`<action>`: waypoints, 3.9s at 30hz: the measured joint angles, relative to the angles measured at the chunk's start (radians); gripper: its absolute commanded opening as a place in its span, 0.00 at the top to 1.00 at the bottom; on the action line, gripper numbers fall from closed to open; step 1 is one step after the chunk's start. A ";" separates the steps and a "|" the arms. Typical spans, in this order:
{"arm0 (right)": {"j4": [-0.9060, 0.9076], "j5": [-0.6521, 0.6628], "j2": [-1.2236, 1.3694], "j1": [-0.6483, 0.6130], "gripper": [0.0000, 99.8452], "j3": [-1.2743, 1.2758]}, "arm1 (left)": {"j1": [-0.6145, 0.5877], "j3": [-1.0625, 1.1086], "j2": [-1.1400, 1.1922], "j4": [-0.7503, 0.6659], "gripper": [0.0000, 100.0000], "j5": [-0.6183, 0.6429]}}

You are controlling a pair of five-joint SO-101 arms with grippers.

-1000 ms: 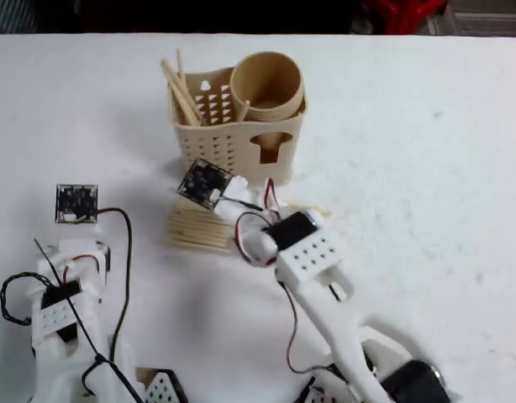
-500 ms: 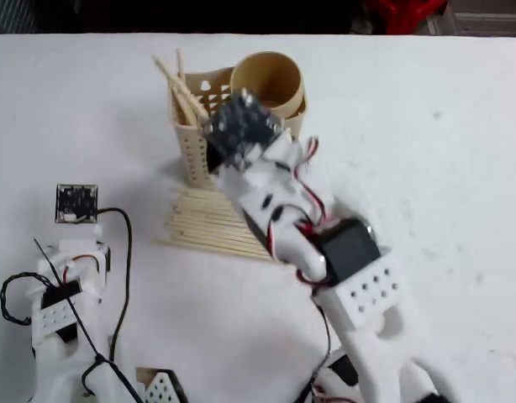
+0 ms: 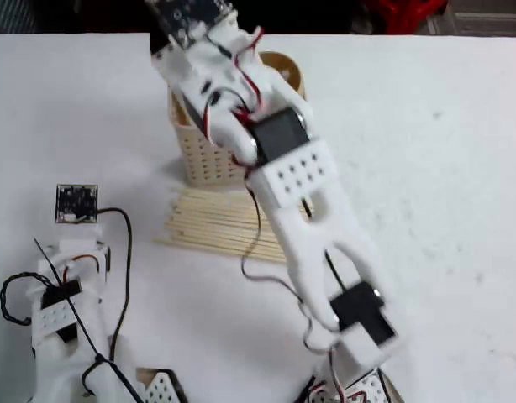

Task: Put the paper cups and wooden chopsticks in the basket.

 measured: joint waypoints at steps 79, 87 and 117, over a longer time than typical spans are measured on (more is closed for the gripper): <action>-0.109 0.292 -0.327 -0.229 0.87 1.494 | 0.000 0.000 0.000 0.000 0.85 0.000; -0.115 0.292 -0.298 -0.227 0.87 1.493 | 0.000 0.000 0.000 0.000 0.85 0.000; -0.058 0.290 -0.212 -0.124 0.98 1.369 | 0.000 0.000 0.000 0.000 0.85 0.000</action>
